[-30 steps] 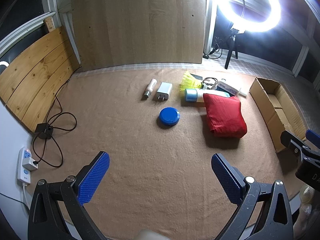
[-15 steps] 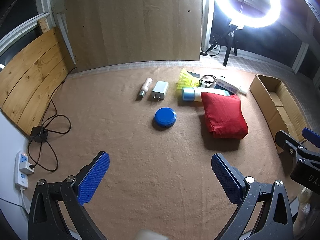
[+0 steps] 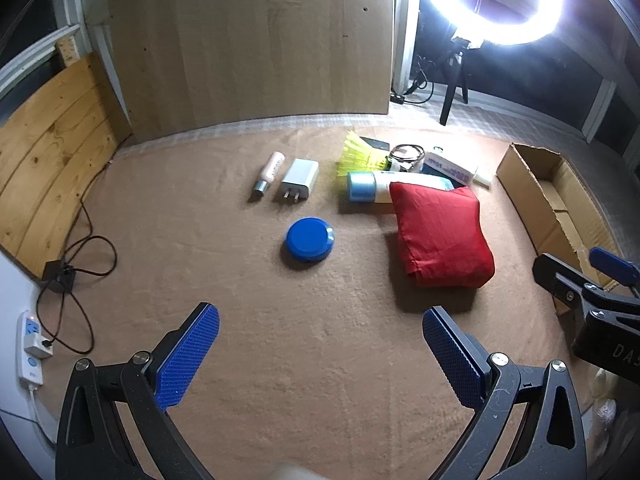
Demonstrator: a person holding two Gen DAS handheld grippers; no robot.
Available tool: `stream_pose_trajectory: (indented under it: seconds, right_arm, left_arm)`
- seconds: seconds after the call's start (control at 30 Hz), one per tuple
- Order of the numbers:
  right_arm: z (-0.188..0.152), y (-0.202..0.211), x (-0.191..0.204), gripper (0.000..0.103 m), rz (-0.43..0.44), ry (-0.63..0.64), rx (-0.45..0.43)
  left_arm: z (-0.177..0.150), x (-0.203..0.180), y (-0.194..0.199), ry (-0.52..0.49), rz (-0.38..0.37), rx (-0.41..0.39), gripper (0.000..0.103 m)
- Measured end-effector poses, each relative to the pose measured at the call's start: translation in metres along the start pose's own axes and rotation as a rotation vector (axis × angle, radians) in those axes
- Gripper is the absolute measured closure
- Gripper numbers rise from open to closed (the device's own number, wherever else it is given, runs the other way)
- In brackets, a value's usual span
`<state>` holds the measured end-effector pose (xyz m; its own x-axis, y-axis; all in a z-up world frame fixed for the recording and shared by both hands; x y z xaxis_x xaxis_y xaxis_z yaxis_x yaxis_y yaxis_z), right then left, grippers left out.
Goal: Organize objects
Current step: 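Move the right tool toward the red cushion, then close the right tool on the red cushion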
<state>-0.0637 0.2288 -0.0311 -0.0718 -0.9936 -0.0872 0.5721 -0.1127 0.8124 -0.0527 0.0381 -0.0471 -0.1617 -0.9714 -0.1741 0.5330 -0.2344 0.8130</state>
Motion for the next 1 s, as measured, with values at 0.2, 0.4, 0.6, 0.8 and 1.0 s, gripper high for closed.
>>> stream_pose_trajectory:
  seconds: [0.2,0.4,0.6,0.8,1.0]
  right_arm:
    - [0.01,-0.02,0.002,0.001,0.052,0.015,0.042]
    - [0.025,-0.045,0.002,0.008,0.109,0.004,0.095]
    - [0.034,-0.068,0.011,0.029,0.174,0.018,0.175]
    - [0.035,-0.095,0.015,0.04,0.19,0.026,0.245]
    - [0.036,-0.114,0.011,0.043,0.241,-0.015,0.306]
  left_arm:
    - [0.007,-0.003,-0.025,0.024,-0.039,0.03,0.0]
    - [0.014,-0.006,-0.05,0.033,-0.082,0.06,0.001]
    - [0.021,-0.01,-0.075,0.048,-0.117,0.094,0.003]
    - [0.029,-0.019,-0.093,0.041,-0.128,0.108,0.004]
    - [0.036,-0.026,-0.113,0.013,-0.172,0.135,0.004]
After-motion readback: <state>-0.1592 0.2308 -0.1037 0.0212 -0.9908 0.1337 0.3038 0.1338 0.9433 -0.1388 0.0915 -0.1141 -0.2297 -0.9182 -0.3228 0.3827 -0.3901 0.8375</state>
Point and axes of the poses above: each gripper's, at about its wrist camera, not at the fingertips, and y roughly against the way its jaws point, x to its left, z to its top, the point moved 1 cm from there along -y, roughly the way its jaws point, and after that the axes turned 13 degrees about -z, right-handed, at the moved point
